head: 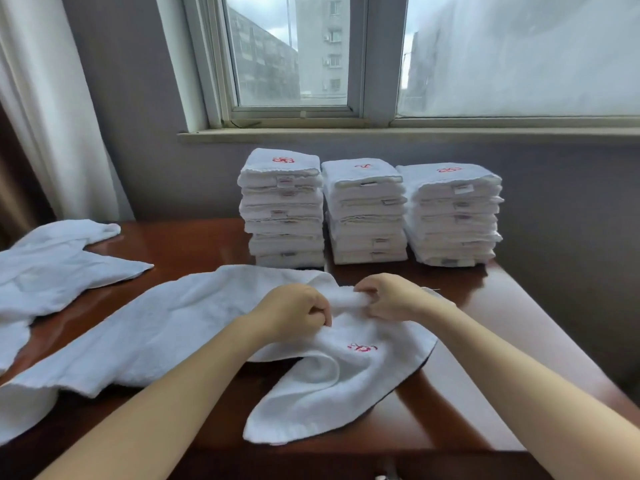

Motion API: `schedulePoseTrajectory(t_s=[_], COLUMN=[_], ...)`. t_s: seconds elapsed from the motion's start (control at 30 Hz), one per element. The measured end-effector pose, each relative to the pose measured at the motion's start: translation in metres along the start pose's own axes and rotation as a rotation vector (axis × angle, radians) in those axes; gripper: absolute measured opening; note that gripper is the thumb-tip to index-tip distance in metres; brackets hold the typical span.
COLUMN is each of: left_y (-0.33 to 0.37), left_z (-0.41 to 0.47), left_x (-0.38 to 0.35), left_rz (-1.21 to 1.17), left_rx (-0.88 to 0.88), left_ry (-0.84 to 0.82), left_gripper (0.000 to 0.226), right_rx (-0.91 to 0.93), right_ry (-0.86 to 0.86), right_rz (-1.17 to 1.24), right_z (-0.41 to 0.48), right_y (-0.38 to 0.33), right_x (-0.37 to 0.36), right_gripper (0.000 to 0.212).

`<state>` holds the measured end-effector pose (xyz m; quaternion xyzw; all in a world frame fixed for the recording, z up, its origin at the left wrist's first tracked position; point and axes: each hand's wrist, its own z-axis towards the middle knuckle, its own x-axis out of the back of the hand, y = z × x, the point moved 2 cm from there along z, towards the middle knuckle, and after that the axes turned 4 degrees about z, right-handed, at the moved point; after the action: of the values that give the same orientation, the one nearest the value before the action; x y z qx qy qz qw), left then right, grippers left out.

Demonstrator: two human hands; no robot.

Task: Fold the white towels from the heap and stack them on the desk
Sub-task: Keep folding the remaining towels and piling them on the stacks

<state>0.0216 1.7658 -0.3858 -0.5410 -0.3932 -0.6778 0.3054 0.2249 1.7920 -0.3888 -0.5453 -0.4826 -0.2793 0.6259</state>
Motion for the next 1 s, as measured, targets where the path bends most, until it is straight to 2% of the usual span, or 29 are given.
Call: schedulePoseTrajectory(t_s=[0.1,0.2,0.3,0.4,0.5,0.57,0.63,0.73,0.8,0.87,0.93,0.97,1.0], left_y=[0.005,0.009,0.010,0.010,0.004,-0.003,-0.007,-0.010,-0.012,-0.015,-0.018,-0.018,-0.019], left_z=[-0.003,-0.008,-0.008,0.001,0.011,0.018,0.023,0.027,0.028,0.029,0.031,0.031,0.032], left_x=[-0.002,-0.009,-0.013,-0.012,-0.012,-0.011,-0.012,-0.015,-0.015,-0.016,-0.017,-0.018,-0.018], left_rz=[-0.029,-0.132,-0.153,-0.076,0.053,0.124,0.173,0.217,0.208,0.196,0.187,0.186,0.184], left_rx=[-0.017,-0.040,-0.042,-0.033,0.063,0.131,0.167,0.136,0.124,0.114,0.107,0.100,0.099], left_ry=[-0.030,-0.072,-0.053,0.036,0.139,0.117,0.030,-0.017,0.017,0.030,0.026,0.026,0.036], left_gripper=[0.018,0.012,0.040,0.063,0.067,0.067,0.065,0.044,0.030,0.026,0.026,0.025,0.023], right_rx=[-0.025,-0.050,-0.098,-0.090,-0.054,-0.052,-0.052,-0.080,-0.095,-0.058,-0.021,-0.032,-0.047], right_ry=[0.042,0.100,0.199,0.272,0.356,0.386,0.405,0.383,0.343,0.367,0.378,0.310,0.191], right_rz=[-0.010,0.014,0.009,0.078,0.223,0.314,0.353,0.299,0.196,0.021,-0.011,0.033,0.071], right_z=[-0.001,-0.004,-0.003,-0.002,-0.002,-0.002,-0.002,-0.001,-0.004,-0.009,-0.015,-0.018,-0.018], right_y=[0.005,0.010,0.015,0.018,0.018,0.015,0.011,0.010,0.011,0.011,0.006,0.005,0.002], right_x=[-0.003,-0.003,0.003,0.014,0.029,0.037,0.043,0.046,0.042,0.037,0.035,0.034,0.032], right_gripper=[0.048,0.036,0.006,0.009,0.019,0.019,0.016,0.022,0.034,0.038,0.021,0.011,0.009])
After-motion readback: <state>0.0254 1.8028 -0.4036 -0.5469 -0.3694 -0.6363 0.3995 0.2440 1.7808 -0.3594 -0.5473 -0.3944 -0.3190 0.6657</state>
